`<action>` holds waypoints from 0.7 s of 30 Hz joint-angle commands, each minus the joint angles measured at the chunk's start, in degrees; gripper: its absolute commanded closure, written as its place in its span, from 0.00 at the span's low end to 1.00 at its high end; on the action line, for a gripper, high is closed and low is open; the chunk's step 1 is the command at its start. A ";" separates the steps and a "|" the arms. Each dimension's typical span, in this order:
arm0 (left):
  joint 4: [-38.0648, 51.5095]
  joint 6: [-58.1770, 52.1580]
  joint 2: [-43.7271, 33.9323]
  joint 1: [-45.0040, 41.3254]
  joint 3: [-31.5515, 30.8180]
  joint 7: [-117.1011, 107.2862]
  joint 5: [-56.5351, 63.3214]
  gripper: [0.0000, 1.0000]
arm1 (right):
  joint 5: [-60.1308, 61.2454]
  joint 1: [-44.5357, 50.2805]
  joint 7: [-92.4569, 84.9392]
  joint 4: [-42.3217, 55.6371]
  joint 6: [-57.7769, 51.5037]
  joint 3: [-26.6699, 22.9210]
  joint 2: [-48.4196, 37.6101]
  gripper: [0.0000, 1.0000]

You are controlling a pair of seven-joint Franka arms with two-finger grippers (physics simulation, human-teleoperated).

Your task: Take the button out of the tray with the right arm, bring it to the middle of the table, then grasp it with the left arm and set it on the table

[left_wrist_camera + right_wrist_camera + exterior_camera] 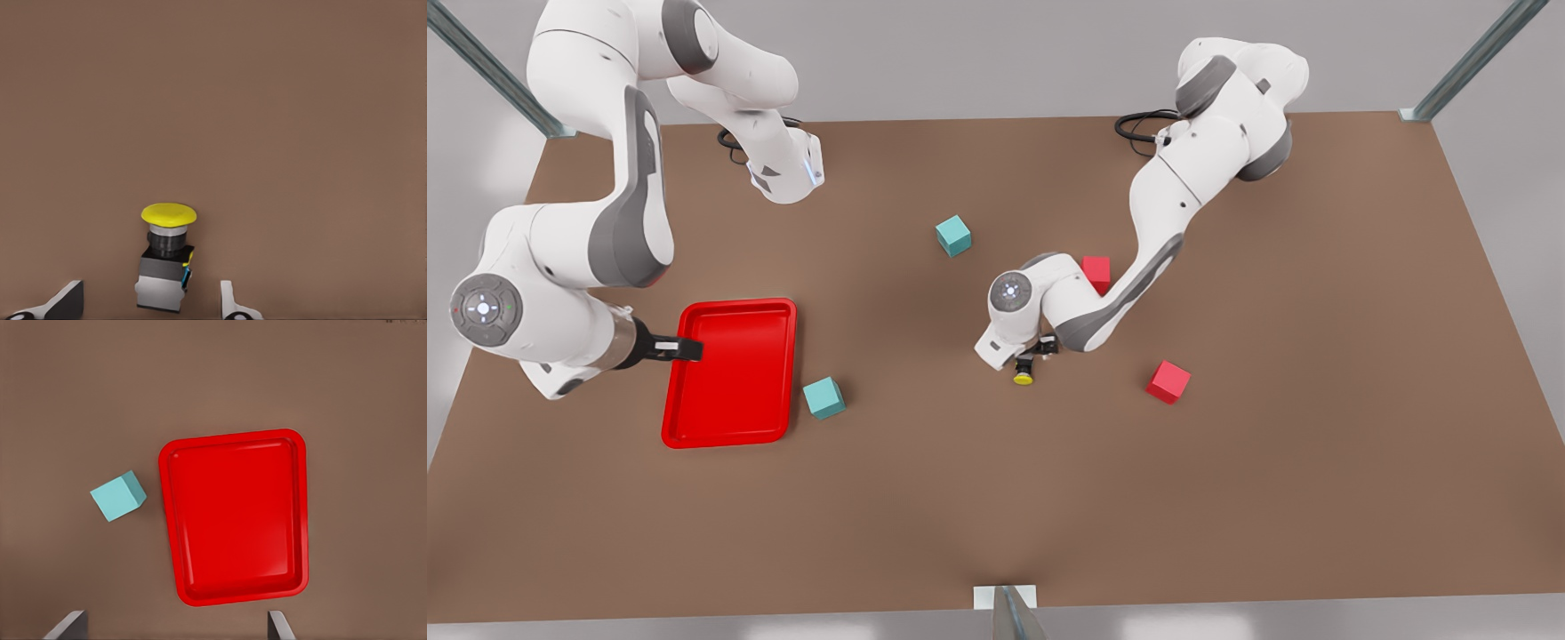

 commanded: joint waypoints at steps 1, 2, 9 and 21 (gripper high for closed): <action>-0.50 4.90 0.54 -0.03 0.03 -3.37 0.03 0.00 | 0.12 0.04 -4.78 -0.15 0.12 0.02 -0.16 0.00; -0.59 5.69 0.71 0.05 0.03 -3.28 0.03 0.00 | 0.20 0.40 -4.16 -0.67 2.22 0.02 -0.33 0.00; -0.50 6.92 2.30 0.93 0.29 1.47 0.82 0.00 | 0.20 0.40 -1.96 -0.59 1.88 0.11 -0.34 0.00; -3.14 7.10 1.77 1.81 0.38 1.91 1.00 0.00 | 0.29 0.40 -1.96 -0.59 1.88 0.11 -0.42 0.00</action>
